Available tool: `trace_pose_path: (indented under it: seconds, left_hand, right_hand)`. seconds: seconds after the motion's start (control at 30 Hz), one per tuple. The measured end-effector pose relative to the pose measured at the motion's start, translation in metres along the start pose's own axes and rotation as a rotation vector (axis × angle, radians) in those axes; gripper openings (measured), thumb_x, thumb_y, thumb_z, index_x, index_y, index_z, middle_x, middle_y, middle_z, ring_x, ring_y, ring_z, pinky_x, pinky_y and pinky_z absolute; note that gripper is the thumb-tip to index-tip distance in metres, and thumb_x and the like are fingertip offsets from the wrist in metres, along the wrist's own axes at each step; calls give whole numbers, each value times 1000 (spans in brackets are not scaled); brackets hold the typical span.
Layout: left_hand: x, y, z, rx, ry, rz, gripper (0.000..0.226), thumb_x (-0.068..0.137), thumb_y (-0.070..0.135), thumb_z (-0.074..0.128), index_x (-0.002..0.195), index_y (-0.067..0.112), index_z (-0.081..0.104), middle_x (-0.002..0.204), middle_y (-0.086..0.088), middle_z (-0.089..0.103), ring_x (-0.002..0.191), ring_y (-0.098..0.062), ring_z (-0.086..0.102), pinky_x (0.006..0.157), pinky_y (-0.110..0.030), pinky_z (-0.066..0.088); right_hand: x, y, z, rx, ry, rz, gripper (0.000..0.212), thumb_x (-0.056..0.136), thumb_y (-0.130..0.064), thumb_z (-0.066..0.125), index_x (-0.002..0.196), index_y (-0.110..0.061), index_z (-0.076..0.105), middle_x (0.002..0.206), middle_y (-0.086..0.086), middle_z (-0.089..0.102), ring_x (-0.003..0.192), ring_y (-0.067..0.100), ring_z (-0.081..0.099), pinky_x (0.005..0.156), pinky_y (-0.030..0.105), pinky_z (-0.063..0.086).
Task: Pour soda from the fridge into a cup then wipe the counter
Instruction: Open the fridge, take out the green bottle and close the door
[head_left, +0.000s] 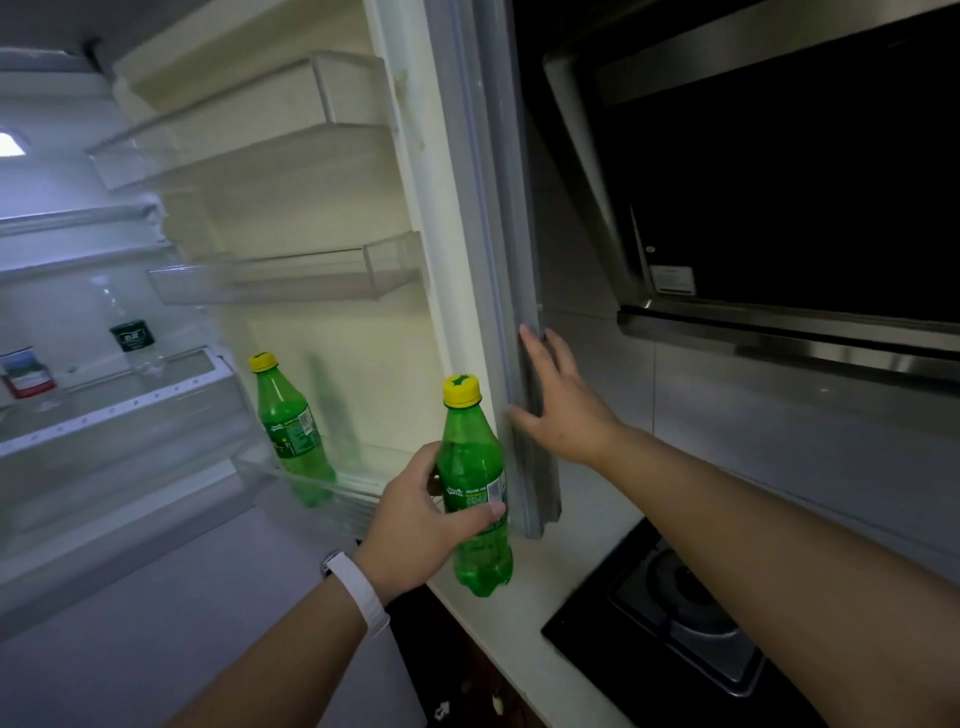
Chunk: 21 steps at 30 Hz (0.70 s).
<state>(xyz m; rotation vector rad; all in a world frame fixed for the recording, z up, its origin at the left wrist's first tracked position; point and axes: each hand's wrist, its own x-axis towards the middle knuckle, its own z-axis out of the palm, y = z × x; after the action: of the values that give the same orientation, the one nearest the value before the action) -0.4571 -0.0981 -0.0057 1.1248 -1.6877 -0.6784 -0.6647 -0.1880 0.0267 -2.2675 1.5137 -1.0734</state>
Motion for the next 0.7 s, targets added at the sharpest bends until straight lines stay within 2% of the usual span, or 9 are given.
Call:
trace_pose_path:
  seconds: [0.17,0.37,0.47,0.6,0.7]
  left_hand:
    - [-7,9,-3,-50,24,-13,57,57,35,87,108,25,64,100,2,73,95,-17,69,85,-34,56]
    - [-28,24,-16,-41,65,-19,60,55,37,87,108,24,64,99,0,73,95,-23,69,87,-42,57]
    - [-44,32,-26,-22,76,-27,61,54,38,86,108,22,64,98,-1,73,94,-24,69,86,-44,57]
    - [-65,40,-42,-7,107,-37,64,53,40,86,110,20,64,99,-1,74,94,-22,70,87,-42,57]
    - [-78,44,-56,-2,144,-43,61,56,32,89,110,18,65,100,-1,74,95,-21,70,86,-38,58]
  right_hand:
    - [-6,-5,7,-3,15,-16,98,89,-43,63,145,-52,-18,160,-10,-17,147,26,13,112,46,33]
    - [-26,-22,12,-13,20,-56,95,89,-43,62,145,-53,-14,160,-7,-18,148,27,8,114,47,29]
    - [-39,-33,15,-83,40,-102,91,90,-40,60,150,-44,-8,160,0,-15,147,31,11,114,43,28]
    - [-56,-51,16,-227,26,-164,86,91,-44,57,152,-39,-4,159,6,-10,142,35,21,107,43,35]
    - [-65,-63,19,-306,46,-215,85,91,-48,56,154,-33,1,156,13,-1,140,35,25,110,46,34]
